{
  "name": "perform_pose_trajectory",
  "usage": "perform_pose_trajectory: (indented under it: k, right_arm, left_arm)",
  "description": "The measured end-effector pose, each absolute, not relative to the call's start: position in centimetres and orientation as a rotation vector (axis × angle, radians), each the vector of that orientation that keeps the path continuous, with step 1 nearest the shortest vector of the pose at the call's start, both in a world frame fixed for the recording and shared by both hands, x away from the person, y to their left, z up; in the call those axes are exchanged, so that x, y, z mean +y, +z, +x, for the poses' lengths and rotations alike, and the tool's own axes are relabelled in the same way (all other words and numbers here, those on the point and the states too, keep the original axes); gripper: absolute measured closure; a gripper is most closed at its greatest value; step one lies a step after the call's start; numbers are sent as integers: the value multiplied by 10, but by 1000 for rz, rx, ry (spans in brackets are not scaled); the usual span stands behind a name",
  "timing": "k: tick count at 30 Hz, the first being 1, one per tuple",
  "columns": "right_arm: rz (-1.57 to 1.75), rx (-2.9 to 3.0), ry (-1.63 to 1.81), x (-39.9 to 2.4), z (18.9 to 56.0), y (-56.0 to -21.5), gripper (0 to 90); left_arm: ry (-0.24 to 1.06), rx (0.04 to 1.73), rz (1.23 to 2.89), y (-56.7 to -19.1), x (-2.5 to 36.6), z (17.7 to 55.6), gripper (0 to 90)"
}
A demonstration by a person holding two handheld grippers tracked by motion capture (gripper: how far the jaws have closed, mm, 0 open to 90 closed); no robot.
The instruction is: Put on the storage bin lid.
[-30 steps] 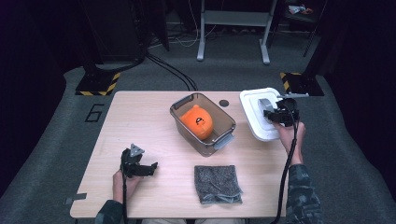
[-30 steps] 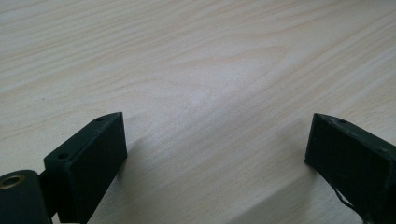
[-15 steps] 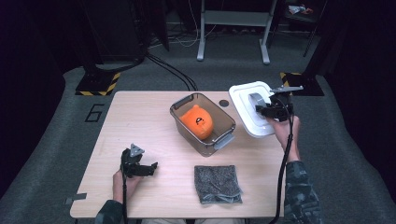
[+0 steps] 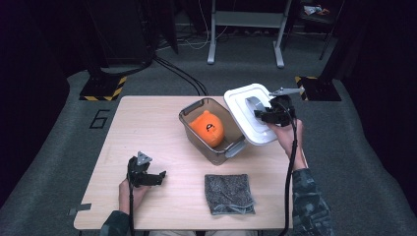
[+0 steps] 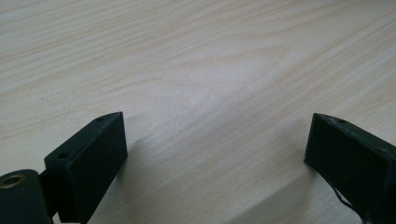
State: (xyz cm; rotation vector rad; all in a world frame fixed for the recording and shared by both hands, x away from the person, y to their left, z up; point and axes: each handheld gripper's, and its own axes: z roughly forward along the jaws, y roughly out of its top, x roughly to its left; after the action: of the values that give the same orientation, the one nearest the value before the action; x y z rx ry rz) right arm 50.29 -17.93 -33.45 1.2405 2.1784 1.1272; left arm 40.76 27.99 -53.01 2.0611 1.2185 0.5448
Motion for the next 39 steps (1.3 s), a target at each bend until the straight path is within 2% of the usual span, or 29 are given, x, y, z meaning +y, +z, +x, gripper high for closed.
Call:
perform_pose_trajectory:
  k: [15,39]
  right_arm:
    - [1162,2264,1171,-136,508,-340,673]
    - [1092,2386,1190,-76,522,-368,673]
  left_arm:
    - [545,1215,2064,-530,280,407,54]
    - [547,1213,2066,-530,280,407,55]
